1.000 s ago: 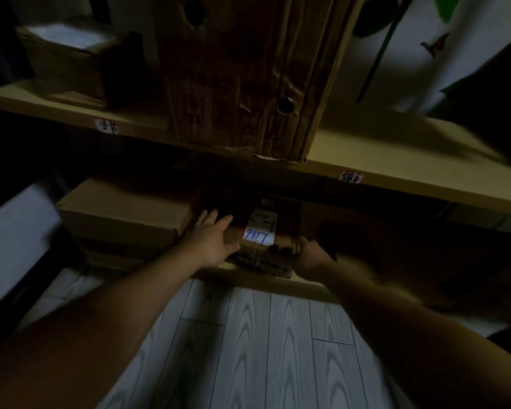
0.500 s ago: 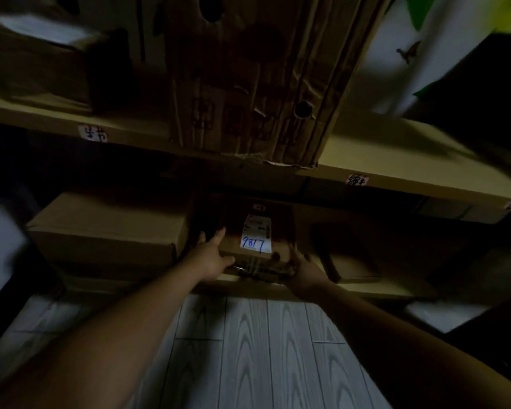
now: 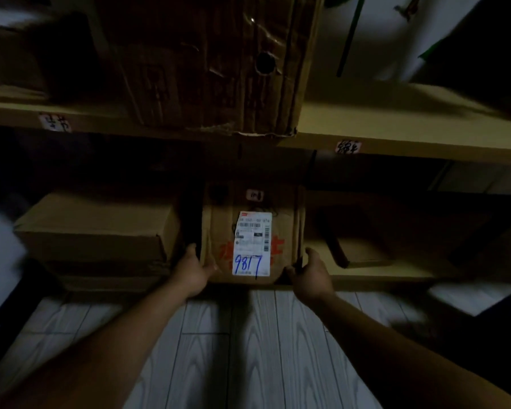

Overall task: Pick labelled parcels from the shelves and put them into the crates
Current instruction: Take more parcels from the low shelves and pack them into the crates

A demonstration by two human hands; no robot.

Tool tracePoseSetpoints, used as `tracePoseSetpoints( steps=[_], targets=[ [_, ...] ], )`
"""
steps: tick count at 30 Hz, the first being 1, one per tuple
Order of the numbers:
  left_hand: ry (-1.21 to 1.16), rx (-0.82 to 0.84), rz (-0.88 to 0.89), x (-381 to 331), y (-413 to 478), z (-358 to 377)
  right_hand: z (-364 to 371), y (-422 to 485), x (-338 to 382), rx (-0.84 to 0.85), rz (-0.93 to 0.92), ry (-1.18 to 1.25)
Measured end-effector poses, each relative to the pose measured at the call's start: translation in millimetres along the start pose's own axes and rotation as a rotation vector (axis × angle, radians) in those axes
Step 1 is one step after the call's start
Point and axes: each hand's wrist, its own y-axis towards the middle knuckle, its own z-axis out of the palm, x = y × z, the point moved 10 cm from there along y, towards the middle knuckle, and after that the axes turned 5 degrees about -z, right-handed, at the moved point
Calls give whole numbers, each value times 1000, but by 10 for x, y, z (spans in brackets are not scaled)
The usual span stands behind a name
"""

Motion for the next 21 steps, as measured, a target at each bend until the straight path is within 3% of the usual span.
tracePoseSetpoints(
  steps=[8, 21],
  targets=[
    [-167, -21, 60, 247, -498, 45, -160, -508, -88, -10, -59, 59],
    [-80, -75, 112, 240, -681, -90, -158, -700, -48, -8, -89, 138]
  ],
)
